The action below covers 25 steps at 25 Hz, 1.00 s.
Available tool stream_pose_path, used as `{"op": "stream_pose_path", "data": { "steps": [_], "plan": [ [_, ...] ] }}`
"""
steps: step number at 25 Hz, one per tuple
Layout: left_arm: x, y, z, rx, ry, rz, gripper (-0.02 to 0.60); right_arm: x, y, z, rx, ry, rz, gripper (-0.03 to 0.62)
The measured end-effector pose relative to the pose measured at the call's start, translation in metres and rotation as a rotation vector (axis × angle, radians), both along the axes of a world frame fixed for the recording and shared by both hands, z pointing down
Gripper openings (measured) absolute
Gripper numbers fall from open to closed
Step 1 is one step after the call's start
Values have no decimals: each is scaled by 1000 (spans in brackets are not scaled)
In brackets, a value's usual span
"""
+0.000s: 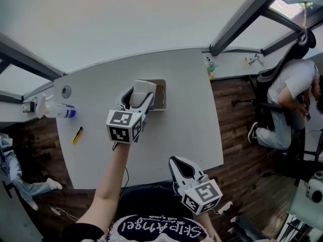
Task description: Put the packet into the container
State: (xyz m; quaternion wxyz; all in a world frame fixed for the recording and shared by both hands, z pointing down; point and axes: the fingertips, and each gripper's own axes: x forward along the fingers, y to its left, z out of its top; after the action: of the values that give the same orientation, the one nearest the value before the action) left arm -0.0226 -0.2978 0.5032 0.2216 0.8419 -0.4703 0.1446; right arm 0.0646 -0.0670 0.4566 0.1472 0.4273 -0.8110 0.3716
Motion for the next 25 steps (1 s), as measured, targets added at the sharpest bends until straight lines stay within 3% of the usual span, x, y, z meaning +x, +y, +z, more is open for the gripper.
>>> {"op": "stream_pose_path", "data": {
  "steps": [25],
  "plan": [
    [10, 2, 30, -85, -75, 44, 278, 0, -3, -4, 3, -11, 3, 15]
  ]
}}
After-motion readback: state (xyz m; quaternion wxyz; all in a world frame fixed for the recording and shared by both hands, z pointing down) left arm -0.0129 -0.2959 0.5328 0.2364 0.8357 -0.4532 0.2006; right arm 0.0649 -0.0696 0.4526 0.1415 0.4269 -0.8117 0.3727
